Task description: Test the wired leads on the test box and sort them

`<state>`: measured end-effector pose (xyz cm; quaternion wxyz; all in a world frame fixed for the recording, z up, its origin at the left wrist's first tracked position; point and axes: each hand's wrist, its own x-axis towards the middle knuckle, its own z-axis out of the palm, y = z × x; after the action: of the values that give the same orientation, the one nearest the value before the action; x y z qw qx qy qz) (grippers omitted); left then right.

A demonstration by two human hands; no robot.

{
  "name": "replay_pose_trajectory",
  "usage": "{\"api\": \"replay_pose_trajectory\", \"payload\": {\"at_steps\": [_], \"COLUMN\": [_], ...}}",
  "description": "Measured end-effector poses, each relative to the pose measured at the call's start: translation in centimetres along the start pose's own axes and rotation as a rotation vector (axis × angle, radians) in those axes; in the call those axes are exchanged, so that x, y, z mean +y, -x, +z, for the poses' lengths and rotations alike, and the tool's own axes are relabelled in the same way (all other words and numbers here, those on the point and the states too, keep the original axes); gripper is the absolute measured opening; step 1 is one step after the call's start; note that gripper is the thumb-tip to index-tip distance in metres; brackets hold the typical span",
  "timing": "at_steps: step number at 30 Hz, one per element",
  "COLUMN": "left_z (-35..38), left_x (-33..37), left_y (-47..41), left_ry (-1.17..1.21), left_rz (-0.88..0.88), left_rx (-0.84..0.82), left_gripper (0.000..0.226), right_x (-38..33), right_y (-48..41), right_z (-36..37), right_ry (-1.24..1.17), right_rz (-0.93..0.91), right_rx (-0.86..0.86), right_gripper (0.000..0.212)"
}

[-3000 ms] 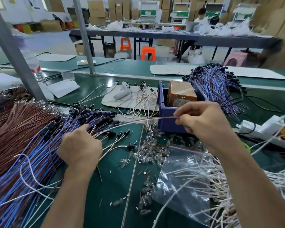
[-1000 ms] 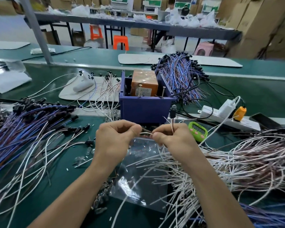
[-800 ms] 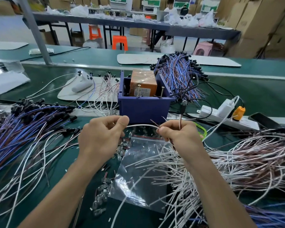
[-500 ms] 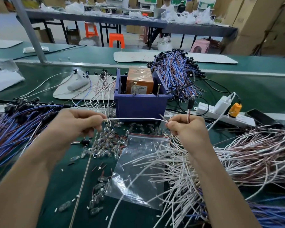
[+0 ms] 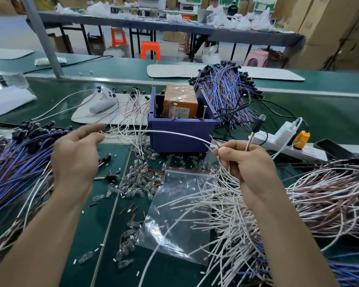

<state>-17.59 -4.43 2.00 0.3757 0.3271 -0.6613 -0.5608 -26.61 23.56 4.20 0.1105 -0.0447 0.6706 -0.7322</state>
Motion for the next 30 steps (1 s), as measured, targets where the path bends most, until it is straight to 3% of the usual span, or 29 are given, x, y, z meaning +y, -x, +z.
{"api": "replay_pose_trajectory", "payload": {"at_steps": [2, 4, 6, 8, 10, 14, 17, 21, 24, 26, 30], "left_z": [0.2, 0.4, 1.1, 2.2, 3.4, 4.2, 4.3, 4.1, 4.1, 4.3, 4.8], "left_x": [0.4, 0.6, 0.5, 0.6, 0.7, 0.8, 0.8, 1.0, 2.1, 2.5, 2.8], "left_y": [1.2, 2.0, 2.6, 3.4, 4.0, 3.6, 3.5, 3.9, 4.6, 5.2, 5.8], "left_ry": [-0.264, -0.334, -0.196, 0.028, 0.252, 0.587, 0.709, 0.709, 0.708, 0.579, 0.441], "left_rz": [0.103, 0.157, 0.139, 0.001, -0.184, -0.418, -0.519, -0.518, -0.551, -0.493, -0.334], "left_rx": [0.061, 0.058, -0.157, -0.424, -0.528, -0.491, -0.462, -0.541, -0.589, -0.541, -0.478], "left_gripper": [0.014, 0.020, 0.024, 0.023, 0.023, 0.030, 0.041, 0.059, 0.046, 0.028, 0.020], "right_x": [-0.1, 0.0, 0.1, 0.2, 0.4, 0.6, 0.7, 1.1, 1.0, 0.7, 0.3], "right_y": [0.1, 0.1, 0.0, -0.1, -0.2, -0.3, -0.1, -0.2, -0.3, -0.1, -0.2], "right_z": [0.2, 0.3, 0.3, 0.3, 0.2, 0.2, 0.6, 1.1, 1.2, 1.4, 2.0], "right_ry": [-0.053, -0.075, -0.064, -0.021, 0.039, 0.160, 0.226, 0.215, 0.094, -0.002, -0.055], "right_rz": [0.006, 0.005, 0.006, 0.015, 0.035, 0.084, 0.115, 0.059, -0.033, -0.065, -0.084], "right_rx": [0.003, 0.026, 0.036, 0.014, -0.016, -0.097, -0.151, 0.054, 0.136, 0.104, 0.072], "right_gripper": [0.012, 0.011, 0.016, 0.029, 0.037, 0.033, 0.030, 0.025, 0.018, 0.015, 0.020]}}
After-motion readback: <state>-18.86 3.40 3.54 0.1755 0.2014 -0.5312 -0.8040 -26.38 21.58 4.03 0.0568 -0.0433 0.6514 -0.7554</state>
